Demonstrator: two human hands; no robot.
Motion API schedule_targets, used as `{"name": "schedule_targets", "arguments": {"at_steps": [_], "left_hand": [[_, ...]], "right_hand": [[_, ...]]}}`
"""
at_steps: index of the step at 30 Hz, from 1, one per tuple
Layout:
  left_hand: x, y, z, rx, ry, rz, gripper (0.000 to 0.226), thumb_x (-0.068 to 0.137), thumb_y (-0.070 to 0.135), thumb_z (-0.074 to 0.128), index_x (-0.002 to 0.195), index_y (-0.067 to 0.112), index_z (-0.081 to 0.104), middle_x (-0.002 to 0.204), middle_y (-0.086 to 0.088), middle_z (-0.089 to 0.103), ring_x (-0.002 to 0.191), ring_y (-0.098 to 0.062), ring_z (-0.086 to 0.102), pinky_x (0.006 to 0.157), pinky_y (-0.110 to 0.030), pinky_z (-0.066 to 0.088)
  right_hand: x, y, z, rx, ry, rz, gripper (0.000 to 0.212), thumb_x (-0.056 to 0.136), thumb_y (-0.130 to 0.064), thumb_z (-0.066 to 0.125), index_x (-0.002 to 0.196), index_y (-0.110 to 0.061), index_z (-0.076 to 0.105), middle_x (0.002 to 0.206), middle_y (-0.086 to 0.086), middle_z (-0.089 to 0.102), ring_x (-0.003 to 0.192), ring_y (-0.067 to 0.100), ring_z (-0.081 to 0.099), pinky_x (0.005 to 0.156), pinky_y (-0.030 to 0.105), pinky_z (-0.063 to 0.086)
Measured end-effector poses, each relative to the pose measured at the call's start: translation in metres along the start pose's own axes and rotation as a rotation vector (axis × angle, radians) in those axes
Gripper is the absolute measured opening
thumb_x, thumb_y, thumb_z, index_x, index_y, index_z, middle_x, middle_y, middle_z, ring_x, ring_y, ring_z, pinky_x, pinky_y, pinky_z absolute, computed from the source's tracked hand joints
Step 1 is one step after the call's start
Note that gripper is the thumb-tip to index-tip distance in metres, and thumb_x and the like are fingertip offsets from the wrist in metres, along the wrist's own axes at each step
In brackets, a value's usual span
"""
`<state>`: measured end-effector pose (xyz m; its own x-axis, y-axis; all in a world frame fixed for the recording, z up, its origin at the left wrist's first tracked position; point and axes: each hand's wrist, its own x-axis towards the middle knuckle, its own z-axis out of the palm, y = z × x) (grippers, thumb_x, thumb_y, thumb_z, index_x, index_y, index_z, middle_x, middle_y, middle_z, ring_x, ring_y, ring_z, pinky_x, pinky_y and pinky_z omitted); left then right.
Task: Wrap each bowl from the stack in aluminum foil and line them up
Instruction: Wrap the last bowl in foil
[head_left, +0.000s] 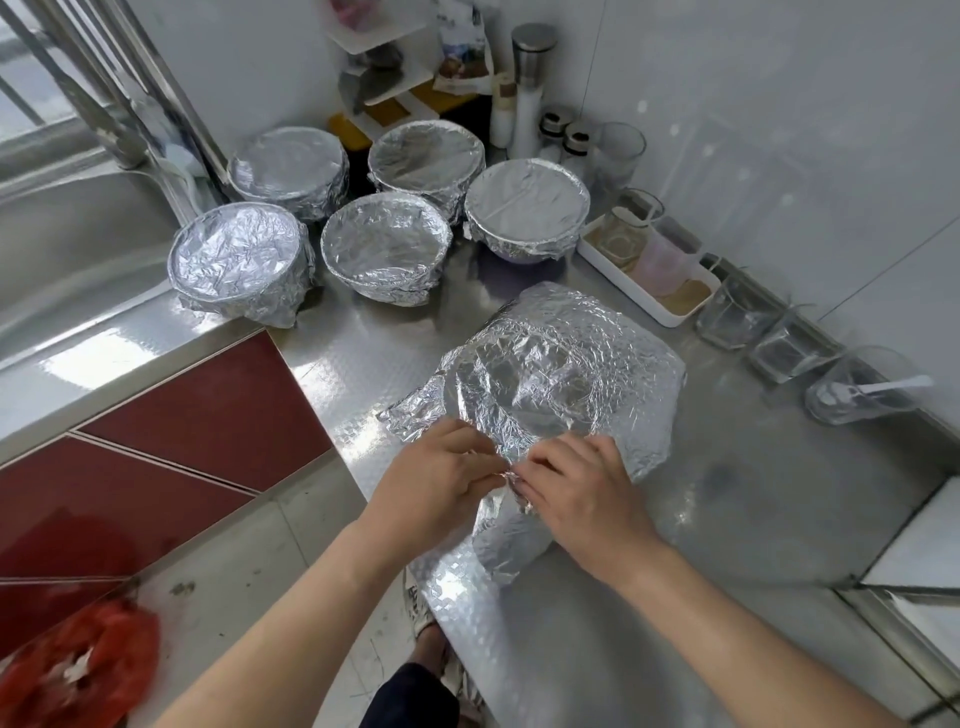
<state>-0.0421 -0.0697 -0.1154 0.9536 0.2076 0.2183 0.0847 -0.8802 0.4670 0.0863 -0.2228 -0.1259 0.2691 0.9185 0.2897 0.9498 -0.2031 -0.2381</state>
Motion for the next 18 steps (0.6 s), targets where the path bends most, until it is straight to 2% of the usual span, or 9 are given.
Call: {"name": "schedule_targets", "arguments": {"at_steps": [4, 8, 12, 14, 18], "left_hand": [[0.004, -0.001, 0.003, 0.049, 0.024, 0.014, 0.028, 0.089, 0.033, 0.053, 0.089, 0.020, 0.078, 0.085, 0.007, 0.068, 0.080, -0.019, 0.060, 0.066, -0.028, 0.049], [0.008, -0.001, 0.003, 0.077, 0.036, 0.071, 0.024, 0.088, 0.026, 0.054, 0.083, 0.018, 0.076, 0.082, 0.006, 0.067, 0.078, -0.017, 0.057, 0.068, -0.027, 0.047], [0.005, -0.006, 0.003, 0.111, 0.013, 0.086, 0.005, 0.083, 0.014, 0.071, 0.084, 0.018, 0.074, 0.083, 0.005, 0.066, 0.079, -0.019, 0.058, 0.063, -0.035, 0.053], [0.004, -0.006, 0.001, 0.113, -0.005, 0.076, 0.016, 0.074, 0.005, 0.081, 0.082, 0.018, 0.074, 0.082, 0.006, 0.066, 0.078, -0.018, 0.057, 0.063, -0.033, 0.052], [-0.001, -0.014, -0.005, 0.137, 0.020, 0.012, 0.031, 0.064, -0.005, 0.084, 0.083, 0.018, 0.076, 0.084, 0.007, 0.067, 0.082, -0.017, 0.057, 0.058, -0.032, 0.054]], "right_hand": [[0.001, 0.000, 0.005, -0.055, 0.006, -0.065, 0.005, 0.086, -0.014, 0.066, 0.089, -0.018, 0.066, 0.089, -0.003, 0.059, 0.083, 0.020, 0.055, 0.081, 0.033, 0.034], [0.004, -0.005, 0.008, -0.085, 0.044, -0.037, 0.021, 0.090, -0.008, 0.045, 0.089, -0.012, 0.065, 0.085, 0.002, 0.058, 0.076, 0.022, 0.053, 0.074, 0.033, 0.040], [0.006, -0.014, 0.010, -0.084, 0.060, -0.006, 0.033, 0.092, -0.005, 0.033, 0.086, -0.010, 0.065, 0.080, 0.004, 0.057, 0.071, 0.023, 0.050, 0.068, 0.034, 0.043], [0.008, -0.015, 0.011, -0.075, 0.058, -0.024, 0.029, 0.092, -0.006, 0.037, 0.086, -0.011, 0.065, 0.080, 0.004, 0.057, 0.071, 0.023, 0.051, 0.068, 0.035, 0.043], [0.014, -0.008, 0.005, -0.007, -0.026, -0.103, 0.007, 0.088, -0.018, 0.062, 0.094, -0.018, 0.066, 0.088, -0.002, 0.058, 0.081, 0.019, 0.054, 0.075, 0.036, 0.042]]}}
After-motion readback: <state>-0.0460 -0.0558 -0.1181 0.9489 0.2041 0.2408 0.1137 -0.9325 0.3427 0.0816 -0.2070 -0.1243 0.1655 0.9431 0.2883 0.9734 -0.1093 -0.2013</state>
